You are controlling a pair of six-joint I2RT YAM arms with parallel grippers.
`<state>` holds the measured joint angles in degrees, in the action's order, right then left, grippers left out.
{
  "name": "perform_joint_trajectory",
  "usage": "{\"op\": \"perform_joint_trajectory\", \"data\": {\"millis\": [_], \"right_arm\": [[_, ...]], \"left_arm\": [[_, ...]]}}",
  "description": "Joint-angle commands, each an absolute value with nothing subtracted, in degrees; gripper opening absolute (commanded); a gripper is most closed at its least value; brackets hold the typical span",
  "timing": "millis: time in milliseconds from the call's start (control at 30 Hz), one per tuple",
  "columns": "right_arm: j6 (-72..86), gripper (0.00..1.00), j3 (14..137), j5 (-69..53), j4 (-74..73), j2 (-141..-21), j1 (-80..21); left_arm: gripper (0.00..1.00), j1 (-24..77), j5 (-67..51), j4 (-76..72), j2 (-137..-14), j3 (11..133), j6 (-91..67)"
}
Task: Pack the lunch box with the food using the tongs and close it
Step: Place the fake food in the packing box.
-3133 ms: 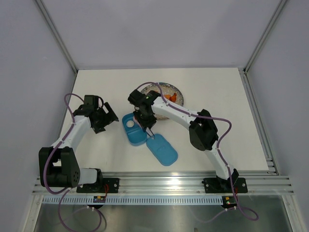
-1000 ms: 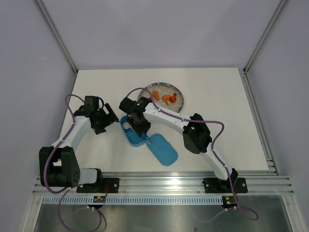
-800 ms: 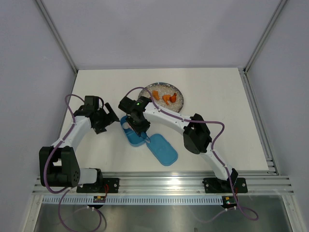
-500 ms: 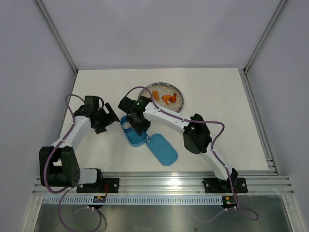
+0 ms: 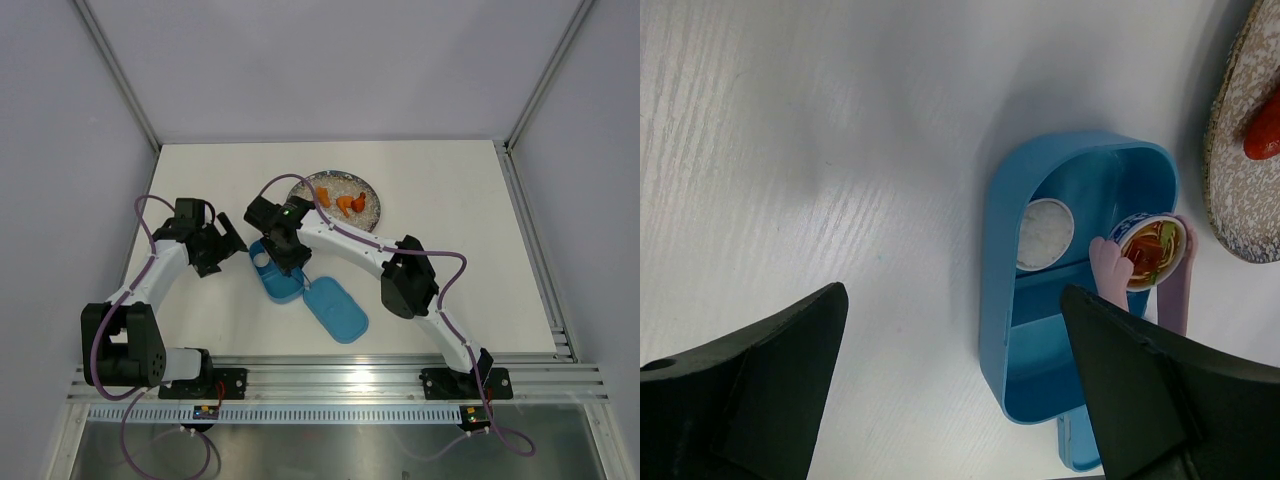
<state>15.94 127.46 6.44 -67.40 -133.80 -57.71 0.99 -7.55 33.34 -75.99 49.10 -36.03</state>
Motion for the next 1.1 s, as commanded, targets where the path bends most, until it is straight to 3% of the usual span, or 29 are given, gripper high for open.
{"op": "perform_joint_trajectory", "data": {"millis": [0, 300, 1067], "right_arm": [[16.35, 0.43, 129.73, 7.29, -67.85, -133.42, -57.48], [16.35, 0.47, 129.02, 6.68, -67.68, -133.77, -57.39], [16.96, 0.46, 132.37, 5.37, -65.93, -126.66, -55.64]], "left_arm": [[0.91, 0.62, -8.7, 32.08, -75.85, 48.87, -36.04], [0.92, 0.62, -8.35, 32.17, -75.59, 48.6, -35.86], [0.92, 0.62, -7.74, 32.25, -75.41, 48.43, -35.69]]}}
